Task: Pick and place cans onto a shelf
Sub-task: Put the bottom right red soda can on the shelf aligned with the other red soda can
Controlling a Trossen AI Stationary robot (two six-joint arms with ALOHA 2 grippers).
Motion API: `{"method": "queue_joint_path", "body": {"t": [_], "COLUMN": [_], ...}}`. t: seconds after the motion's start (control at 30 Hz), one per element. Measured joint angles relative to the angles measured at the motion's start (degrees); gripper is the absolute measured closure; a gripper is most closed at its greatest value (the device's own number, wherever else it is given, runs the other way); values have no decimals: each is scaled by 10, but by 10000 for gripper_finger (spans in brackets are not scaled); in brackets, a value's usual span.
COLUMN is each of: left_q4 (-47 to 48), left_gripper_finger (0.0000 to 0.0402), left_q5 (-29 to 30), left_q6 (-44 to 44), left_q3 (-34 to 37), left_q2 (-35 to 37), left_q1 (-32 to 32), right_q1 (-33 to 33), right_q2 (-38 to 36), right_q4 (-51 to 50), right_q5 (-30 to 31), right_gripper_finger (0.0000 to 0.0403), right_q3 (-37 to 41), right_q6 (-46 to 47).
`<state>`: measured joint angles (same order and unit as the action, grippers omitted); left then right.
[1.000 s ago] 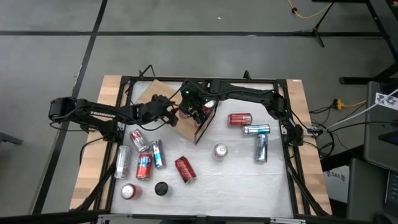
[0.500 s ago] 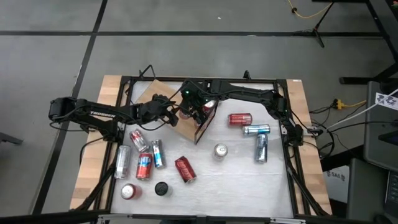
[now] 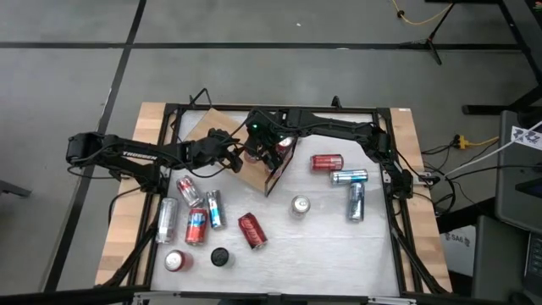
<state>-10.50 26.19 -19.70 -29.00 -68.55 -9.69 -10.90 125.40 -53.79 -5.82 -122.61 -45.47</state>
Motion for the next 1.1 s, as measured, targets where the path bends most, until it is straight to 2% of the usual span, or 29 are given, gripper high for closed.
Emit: {"method": "queue_joint_path", "body": {"t": [0.13,0.47,0.77,1.1], "left_q4": [22,23,24,5], "left_gripper_finger": [219,219,219,219], "left_q5": [-3,-11,-6,-4], "left_q6": [-13,-13,-13,-12], "left_q3": [0,0,0,0], "left_q2": [0,-1,-1,-1], "left_q1": [0,1,6,11], "right_q1": [0,0,0,0], "right_q2": [0,0,1,2], "right_q4": [1,7,12,43], "right_q5": [0,4,10,91], "right_gripper_finger": [85,14,28,36], "right_q3": [0,0,0,1], "right_q6": [-3,-11,-12,-13]}}
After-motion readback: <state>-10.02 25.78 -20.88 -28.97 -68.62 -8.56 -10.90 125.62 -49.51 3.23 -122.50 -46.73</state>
